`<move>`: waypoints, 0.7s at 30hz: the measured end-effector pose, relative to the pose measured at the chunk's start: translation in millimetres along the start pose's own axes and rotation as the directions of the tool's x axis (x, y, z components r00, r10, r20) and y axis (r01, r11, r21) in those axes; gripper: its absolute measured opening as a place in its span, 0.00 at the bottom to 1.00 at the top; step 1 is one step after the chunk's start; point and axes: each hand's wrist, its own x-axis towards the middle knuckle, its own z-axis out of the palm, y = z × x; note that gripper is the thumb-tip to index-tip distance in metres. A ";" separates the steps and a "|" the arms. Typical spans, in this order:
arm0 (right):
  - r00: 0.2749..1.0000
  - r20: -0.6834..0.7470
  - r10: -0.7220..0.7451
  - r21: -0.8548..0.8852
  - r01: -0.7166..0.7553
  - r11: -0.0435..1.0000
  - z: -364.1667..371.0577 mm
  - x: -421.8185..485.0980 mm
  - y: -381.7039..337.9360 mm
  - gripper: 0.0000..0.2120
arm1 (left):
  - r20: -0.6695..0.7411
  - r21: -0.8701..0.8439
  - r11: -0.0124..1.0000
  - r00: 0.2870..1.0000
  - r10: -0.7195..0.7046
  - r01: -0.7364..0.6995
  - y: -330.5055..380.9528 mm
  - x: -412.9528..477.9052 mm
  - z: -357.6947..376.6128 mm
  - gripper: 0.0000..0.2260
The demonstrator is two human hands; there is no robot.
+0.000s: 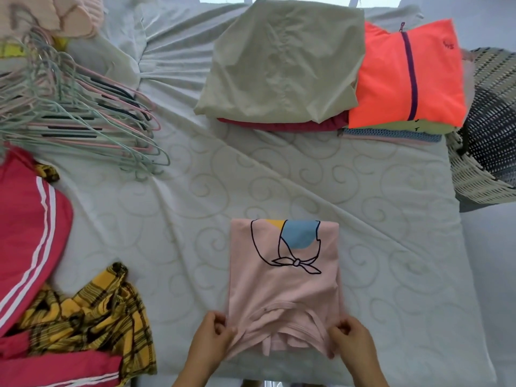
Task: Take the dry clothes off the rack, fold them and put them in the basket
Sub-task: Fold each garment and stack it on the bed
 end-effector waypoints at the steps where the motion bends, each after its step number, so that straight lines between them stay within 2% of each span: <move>1: 0.999 -0.038 0.009 0.036 -0.007 0.999 -2.8 -2.7 0.8 0.09 | 0.022 0.022 1.000 1.000 0.001 -0.002 0.1 0.4 -0.1 0.11; 4: 0.999 -0.020 0.031 0.094 -0.029 0.995 2.2 -9.5 -3.8 0.11 | 0.058 0.020 1.000 0.998 0.003 -0.004 0.9 1.0 1.9 0.13; 7: 1.000 0.023 0.012 -0.041 -0.011 0.999 8.8 -6.6 -11.0 0.12 | 0.048 -0.024 1.000 0.999 0.010 -0.008 0.7 0.8 -0.7 0.15; 10: 0.998 -0.019 0.058 -0.069 -0.060 0.996 -11.2 -4.7 -6.5 0.16 | 0.039 0.010 1.000 0.999 0.025 -0.025 -4.8 3.8 -7.4 0.15; 13: 0.999 -0.036 -0.018 -0.098 0.015 0.995 -23.4 -1.4 -0.4 0.18 | -0.011 0.067 0.996 0.998 0.065 -0.064 -9.8 8.7 -8.1 0.14; 16: 0.995 -0.066 -0.076 -0.090 0.070 0.993 -9.0 6.5 -8.2 0.19 | -0.082 -0.032 0.999 0.996 0.036 -0.039 3.0 7.5 6.0 0.14; 18: 0.998 0.062 -0.002 -0.018 0.003 1.000 4.0 5.6 -20.9 0.26 | -0.040 -0.103 0.995 0.999 -0.007 0.003 24.3 2.9 13.9 0.07; 20: 0.977 0.203 0.062 0.024 -0.069 0.997 5.3 6.0 -31.4 0.34 | -0.004 -0.119 0.993 1.000 -0.002 0.002 41.2 -0.8 16.0 0.06; 21: 0.967 0.243 0.078 0.070 -0.097 0.993 0.0 6.7 -37.1 0.34 | -0.002 -0.127 0.992 1.000 -0.005 0.005 48.5 -3.6 14.3 0.06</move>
